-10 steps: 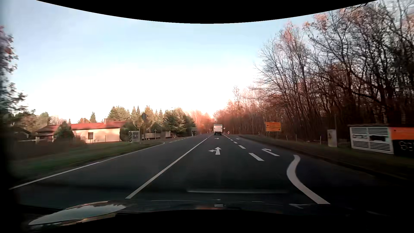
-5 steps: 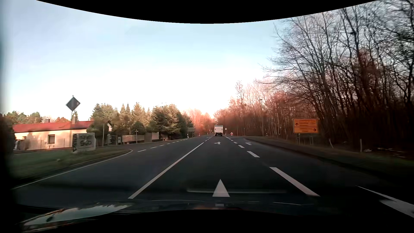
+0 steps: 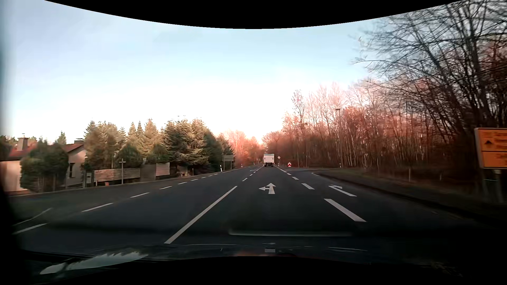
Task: Follow the waypoints while adhering to traffic rules and regulations
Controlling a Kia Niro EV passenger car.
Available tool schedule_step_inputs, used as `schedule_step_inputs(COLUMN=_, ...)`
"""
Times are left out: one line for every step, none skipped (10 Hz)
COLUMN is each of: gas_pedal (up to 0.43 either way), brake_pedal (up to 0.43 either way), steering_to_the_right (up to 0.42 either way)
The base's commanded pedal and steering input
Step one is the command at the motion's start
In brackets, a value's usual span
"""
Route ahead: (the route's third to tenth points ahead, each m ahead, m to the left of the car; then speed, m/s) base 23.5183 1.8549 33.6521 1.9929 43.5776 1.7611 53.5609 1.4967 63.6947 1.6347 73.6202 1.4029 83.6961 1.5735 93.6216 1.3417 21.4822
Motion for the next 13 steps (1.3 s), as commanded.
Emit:
schedule_step_inputs(gas_pedal=0.177, brake_pedal=0.0, steering_to_the_right=-0.003)
schedule_step_inputs(gas_pedal=0.177, brake_pedal=0.0, steering_to_the_right=-0.002)
schedule_step_inputs(gas_pedal=0.177, brake_pedal=0.0, steering_to_the_right=0.0)
schedule_step_inputs(gas_pedal=0.169, brake_pedal=0.0, steering_to_the_right=0.0)
schedule_step_inputs(gas_pedal=0.169, brake_pedal=0.0, steering_to_the_right=0.0)
schedule_step_inputs(gas_pedal=0.169, brake_pedal=0.0, steering_to_the_right=0.0)
schedule_step_inputs(gas_pedal=0.169, brake_pedal=0.0, steering_to_the_right=0.0)
schedule_step_inputs(gas_pedal=0.157, brake_pedal=0.0, steering_to_the_right=0.0)
schedule_step_inputs(gas_pedal=0.157, brake_pedal=0.0, steering_to_the_right=0.0)
schedule_step_inputs(gas_pedal=0.157, brake_pedal=0.0, steering_to_the_right=0.0)
schedule_step_inputs(gas_pedal=0.15, brake_pedal=0.0, steering_to_the_right=0.0)
schedule_step_inputs(gas_pedal=0.15, brake_pedal=0.0, steering_to_the_right=-0.001)
schedule_step_inputs(gas_pedal=0.138, brake_pedal=0.0, steering_to_the_right=-0.001)
